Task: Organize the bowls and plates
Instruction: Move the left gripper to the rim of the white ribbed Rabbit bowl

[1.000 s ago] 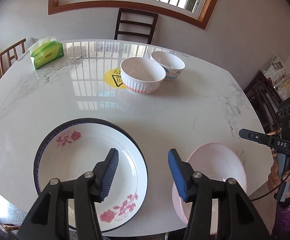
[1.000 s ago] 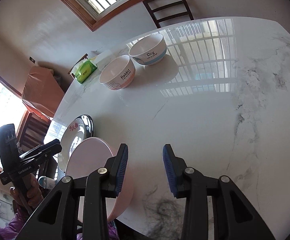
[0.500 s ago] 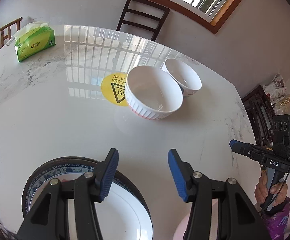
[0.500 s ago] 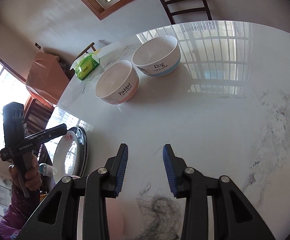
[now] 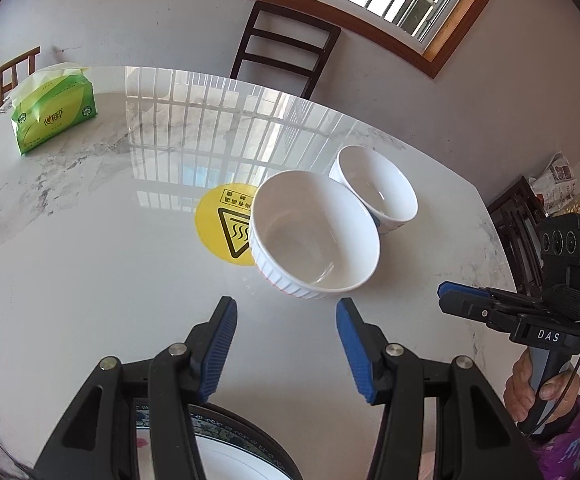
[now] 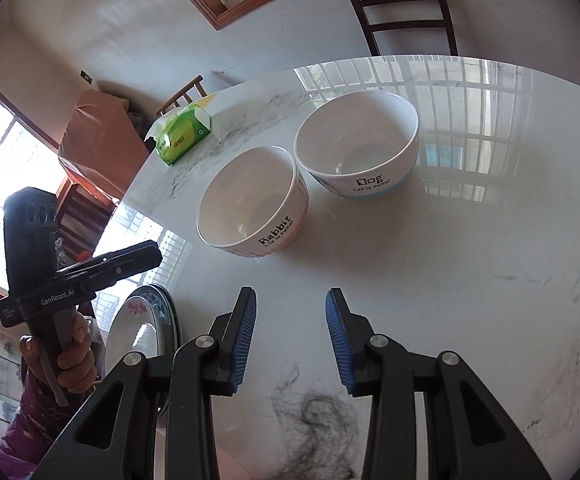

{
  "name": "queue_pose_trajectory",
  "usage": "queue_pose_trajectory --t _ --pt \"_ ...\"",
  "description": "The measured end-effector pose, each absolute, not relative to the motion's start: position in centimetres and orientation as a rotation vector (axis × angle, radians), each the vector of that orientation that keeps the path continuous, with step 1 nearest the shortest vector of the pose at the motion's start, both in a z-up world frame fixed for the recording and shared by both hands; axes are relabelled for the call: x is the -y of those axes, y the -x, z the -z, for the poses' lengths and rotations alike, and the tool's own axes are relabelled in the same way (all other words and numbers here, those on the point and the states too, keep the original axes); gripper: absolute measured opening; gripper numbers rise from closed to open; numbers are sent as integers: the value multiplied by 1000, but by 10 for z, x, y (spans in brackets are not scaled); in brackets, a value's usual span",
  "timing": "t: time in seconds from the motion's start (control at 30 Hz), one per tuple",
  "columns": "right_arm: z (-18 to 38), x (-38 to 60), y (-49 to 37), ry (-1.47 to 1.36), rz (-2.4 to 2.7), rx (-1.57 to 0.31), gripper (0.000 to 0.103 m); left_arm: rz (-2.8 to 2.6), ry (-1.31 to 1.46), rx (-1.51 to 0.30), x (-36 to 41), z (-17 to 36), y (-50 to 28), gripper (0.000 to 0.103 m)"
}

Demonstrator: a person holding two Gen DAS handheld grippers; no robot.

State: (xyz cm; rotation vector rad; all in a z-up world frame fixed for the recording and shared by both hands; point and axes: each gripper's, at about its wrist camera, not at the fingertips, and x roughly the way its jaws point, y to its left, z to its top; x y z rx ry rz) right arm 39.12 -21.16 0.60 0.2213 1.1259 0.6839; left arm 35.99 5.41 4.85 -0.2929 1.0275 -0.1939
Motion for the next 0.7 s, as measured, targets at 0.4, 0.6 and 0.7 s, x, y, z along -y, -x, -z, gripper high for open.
queue_pose_trajectory --t 0.4,0.6,0.7 --pt "-6 188 -418 -246 -706 -1125 41 120 161 -981 -43 -48 -376 53" --pt "-7 176 -430 -252 -717 -1124 46 84 108 -971 -38 -42 -384 53" --pt "-6 171 -435 -256 -715 -1128 46 85 96 -979 -36 -37 -389 53"
